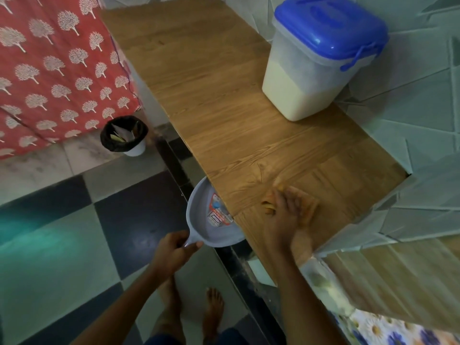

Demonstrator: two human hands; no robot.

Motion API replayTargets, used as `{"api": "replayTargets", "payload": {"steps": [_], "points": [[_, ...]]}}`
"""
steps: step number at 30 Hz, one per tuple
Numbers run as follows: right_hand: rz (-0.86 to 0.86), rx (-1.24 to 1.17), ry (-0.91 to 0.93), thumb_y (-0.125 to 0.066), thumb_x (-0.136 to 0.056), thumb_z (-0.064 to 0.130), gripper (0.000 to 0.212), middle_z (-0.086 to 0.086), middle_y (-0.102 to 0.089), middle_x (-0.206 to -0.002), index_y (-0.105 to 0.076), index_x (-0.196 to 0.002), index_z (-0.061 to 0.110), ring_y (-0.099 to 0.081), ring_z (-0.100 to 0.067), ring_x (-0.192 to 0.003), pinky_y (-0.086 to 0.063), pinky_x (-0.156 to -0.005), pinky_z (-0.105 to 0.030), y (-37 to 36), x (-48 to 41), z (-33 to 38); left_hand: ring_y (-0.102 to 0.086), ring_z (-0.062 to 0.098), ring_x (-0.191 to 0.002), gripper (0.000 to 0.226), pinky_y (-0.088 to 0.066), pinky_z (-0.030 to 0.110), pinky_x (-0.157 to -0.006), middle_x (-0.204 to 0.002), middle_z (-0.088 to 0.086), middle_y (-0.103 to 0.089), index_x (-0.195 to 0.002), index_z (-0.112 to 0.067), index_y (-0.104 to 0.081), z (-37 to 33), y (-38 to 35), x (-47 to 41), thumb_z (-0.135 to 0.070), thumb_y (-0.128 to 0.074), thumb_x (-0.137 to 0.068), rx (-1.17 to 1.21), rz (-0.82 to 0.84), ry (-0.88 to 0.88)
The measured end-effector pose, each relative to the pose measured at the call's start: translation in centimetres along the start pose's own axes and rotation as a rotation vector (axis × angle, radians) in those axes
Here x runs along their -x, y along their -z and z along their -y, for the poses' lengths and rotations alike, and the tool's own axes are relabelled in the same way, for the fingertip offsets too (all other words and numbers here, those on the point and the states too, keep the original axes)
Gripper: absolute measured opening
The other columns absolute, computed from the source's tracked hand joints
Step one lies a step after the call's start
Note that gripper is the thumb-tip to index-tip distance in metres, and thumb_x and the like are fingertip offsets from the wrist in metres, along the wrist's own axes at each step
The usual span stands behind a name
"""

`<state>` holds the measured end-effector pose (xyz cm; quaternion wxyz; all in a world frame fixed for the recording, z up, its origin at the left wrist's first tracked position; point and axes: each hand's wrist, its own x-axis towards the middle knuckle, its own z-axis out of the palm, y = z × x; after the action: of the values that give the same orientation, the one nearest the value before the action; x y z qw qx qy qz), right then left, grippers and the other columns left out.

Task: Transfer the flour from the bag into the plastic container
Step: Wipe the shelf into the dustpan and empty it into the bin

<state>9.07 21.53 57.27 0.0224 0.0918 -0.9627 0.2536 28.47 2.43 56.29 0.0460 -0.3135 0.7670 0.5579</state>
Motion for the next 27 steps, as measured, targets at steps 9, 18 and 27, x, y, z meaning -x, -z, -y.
{"api": "replayTargets", "payload": {"steps": [9,18,27], "points": [[0.421,-0.403,0.566,-0.055,-0.093,0.022,0.037,-0.004,-0.063,-0.132,-0.065,-0.128,0.011,-0.049,-0.006,-0.126,-0.041,-0.111,-0.023,-4.7,4.0,10.9,-0.052,0.013,-0.048,0.041,-0.041,0.032,-0.05,-0.054,-0.002,-0.058,-0.07,-0.013,-0.064,2.5,2.1,0.5,-0.052,-0.067,-0.082,0.074,-0.026,0.016],[0.398,-0.776,0.169,-0.055,-0.096,-0.001,0.033,0.013,-0.067,-0.108,-0.066,-0.117,0.022,-0.064,0.004,-0.099,-0.055,-0.082,-0.015,-6.5,5.5,17.2,-0.047,0.001,-0.046,0.032,-0.037,0.021,-0.047,-0.05,-0.004,-0.054,-0.065,-0.013,-0.062,5.6,8.5,1.4,-0.029,-0.074,-0.089,0.057,-0.141,0.108],[0.333,-0.921,-0.134,-0.048,-0.086,-0.013,0.04,0.005,-0.07,-0.102,-0.069,-0.104,0.016,-0.066,0.0,-0.094,-0.057,-0.088,-0.035,-9.3,2.6,27.0,-0.046,0.006,-0.043,0.032,-0.037,0.028,-0.047,-0.048,-0.004,-0.053,-0.059,-0.023,-0.064,8.6,18.7,-0.8,-0.034,-0.077,-0.086,0.153,-0.223,0.158]]}}
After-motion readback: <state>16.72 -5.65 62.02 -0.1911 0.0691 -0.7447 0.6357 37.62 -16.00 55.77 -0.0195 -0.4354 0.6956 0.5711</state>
